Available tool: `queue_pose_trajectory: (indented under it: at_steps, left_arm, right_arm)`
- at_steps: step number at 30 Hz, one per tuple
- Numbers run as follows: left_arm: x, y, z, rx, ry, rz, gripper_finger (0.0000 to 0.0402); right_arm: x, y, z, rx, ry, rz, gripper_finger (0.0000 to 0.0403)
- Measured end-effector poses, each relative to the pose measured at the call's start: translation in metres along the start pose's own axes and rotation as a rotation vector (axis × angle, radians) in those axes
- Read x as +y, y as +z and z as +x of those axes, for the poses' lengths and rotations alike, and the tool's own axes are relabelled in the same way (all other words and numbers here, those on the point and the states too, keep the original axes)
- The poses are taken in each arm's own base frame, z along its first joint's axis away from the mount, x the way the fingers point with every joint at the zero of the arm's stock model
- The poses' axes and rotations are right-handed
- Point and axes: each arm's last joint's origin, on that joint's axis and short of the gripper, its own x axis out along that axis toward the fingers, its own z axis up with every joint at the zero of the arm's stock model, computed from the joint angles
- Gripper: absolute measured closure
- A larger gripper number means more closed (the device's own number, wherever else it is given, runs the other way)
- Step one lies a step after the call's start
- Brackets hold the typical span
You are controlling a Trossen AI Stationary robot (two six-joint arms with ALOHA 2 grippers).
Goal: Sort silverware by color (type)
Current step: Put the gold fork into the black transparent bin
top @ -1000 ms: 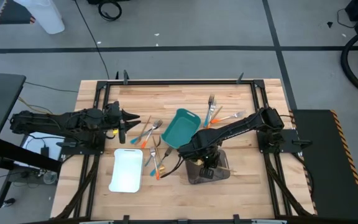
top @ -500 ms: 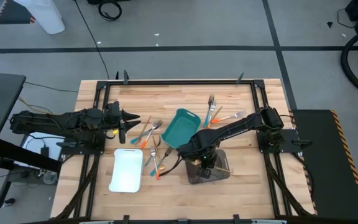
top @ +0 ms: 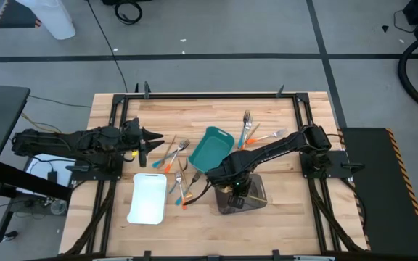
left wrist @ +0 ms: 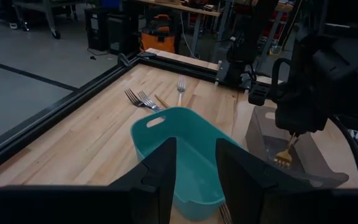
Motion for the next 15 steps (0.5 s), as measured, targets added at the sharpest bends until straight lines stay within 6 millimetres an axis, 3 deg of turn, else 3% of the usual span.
queue_pose_trajectory:
  at_steps: [15]
  left_arm:
    - [0.0000, 0.0000, 0.0000, 0.000, 0.000, 0.001, 0.0281]
  right_arm:
    - [0.0010, 0.0029, -0.0001, -0.038, -0.005, -0.010, 0.0374]
